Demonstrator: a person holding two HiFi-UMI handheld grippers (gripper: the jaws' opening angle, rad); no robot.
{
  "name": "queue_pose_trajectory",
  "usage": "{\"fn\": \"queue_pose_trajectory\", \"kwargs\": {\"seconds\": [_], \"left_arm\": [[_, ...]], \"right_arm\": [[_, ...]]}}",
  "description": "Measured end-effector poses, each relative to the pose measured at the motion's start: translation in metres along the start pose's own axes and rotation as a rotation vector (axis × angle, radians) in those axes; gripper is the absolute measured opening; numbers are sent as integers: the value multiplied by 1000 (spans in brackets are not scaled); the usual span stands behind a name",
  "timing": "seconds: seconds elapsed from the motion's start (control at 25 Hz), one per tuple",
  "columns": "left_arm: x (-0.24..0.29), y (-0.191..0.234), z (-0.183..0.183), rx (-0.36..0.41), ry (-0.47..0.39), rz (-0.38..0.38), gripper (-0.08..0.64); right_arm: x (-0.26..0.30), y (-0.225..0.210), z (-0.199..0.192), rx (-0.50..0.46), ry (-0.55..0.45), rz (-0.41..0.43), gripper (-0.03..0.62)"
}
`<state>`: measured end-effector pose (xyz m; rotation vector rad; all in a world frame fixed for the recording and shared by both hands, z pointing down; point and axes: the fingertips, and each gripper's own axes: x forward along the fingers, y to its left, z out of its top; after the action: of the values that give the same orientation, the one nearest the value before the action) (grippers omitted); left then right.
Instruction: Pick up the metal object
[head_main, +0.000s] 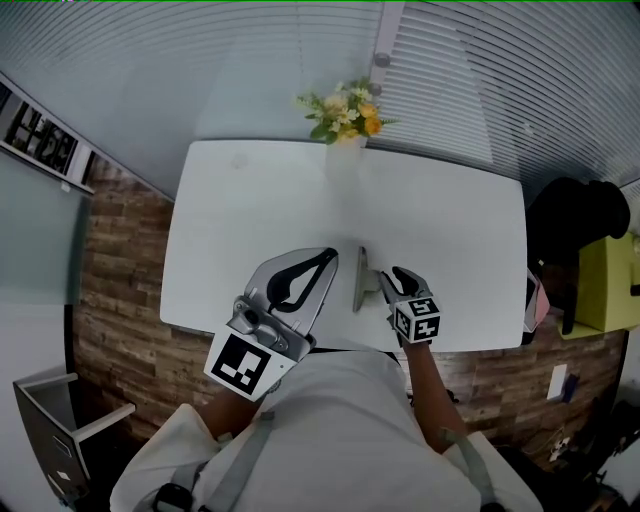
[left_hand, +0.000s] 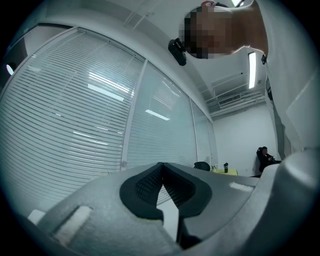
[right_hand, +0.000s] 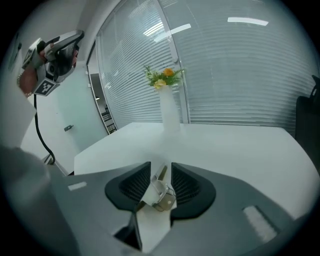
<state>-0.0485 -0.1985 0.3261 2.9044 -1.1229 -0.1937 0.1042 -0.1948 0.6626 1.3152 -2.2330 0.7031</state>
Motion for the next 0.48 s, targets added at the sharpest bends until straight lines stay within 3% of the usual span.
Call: {"fn": "queue_pose_trajectory", "kwargs": {"seconds": [0.48], "left_arm": [[-5,7,-2,-9,4,13,2]], "right_arm": [[31,-6,-39,134,62,29,152]]}}
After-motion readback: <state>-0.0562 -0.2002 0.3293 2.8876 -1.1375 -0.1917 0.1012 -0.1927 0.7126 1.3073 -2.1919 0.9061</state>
